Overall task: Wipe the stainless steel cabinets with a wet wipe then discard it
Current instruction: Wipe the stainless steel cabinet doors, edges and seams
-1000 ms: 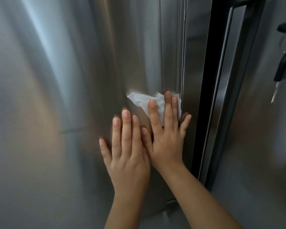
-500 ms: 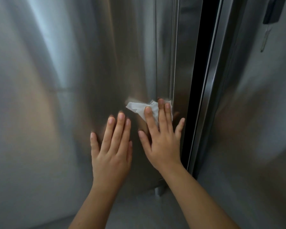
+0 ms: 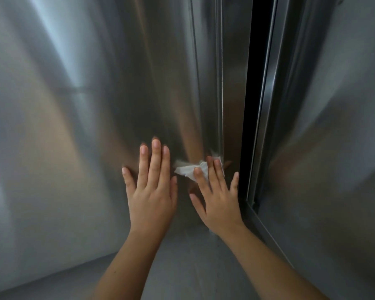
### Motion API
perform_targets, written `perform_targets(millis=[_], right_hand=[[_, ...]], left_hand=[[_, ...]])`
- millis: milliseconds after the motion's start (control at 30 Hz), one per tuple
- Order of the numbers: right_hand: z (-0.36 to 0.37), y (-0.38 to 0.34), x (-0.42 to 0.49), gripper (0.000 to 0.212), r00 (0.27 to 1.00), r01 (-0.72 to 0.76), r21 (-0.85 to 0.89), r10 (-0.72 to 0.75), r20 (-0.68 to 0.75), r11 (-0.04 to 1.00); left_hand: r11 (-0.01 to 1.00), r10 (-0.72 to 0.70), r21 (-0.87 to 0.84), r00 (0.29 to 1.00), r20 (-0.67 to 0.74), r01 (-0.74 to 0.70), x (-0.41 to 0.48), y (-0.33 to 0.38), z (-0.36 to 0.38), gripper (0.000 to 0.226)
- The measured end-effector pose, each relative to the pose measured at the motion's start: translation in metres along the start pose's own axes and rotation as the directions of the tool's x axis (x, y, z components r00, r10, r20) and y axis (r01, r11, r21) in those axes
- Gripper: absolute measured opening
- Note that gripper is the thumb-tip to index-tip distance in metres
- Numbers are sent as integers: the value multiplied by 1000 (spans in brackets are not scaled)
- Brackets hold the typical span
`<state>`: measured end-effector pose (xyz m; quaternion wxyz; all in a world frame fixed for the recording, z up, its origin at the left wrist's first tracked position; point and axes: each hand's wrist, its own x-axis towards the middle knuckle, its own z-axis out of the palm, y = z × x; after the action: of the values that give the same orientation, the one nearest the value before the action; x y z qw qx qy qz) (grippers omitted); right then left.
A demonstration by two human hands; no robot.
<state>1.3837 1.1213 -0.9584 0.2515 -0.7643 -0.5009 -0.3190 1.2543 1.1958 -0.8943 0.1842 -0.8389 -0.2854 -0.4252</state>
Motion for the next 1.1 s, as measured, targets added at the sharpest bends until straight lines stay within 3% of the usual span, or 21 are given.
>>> perform_targets(millis=[200,400,500,900,1100], right_hand=[[11,10,-19,69,997,43,7,-44,70,999],[-12,-1,42,70,993,9,138,8,-120,990],[-25,-7,69,63,987,-24,177,51,-150,984],[17,-1,-9,68,999,-30,88,31,-10,996],[-9,-5,35,71,995,-20,171,36,-91,985]], left_hand=[[1000,14,-14,998,56,-13,3,-2,-1,61],[1000,3,-18,998,62,-2,3,-1,-2,59],[999,-6,-31,998,63,8,4,-1,-3,58],[996,-23,-84,991,129,34,7,3,-9,64],[991,-34,-127,990,135,52,7,4,-11,64]])
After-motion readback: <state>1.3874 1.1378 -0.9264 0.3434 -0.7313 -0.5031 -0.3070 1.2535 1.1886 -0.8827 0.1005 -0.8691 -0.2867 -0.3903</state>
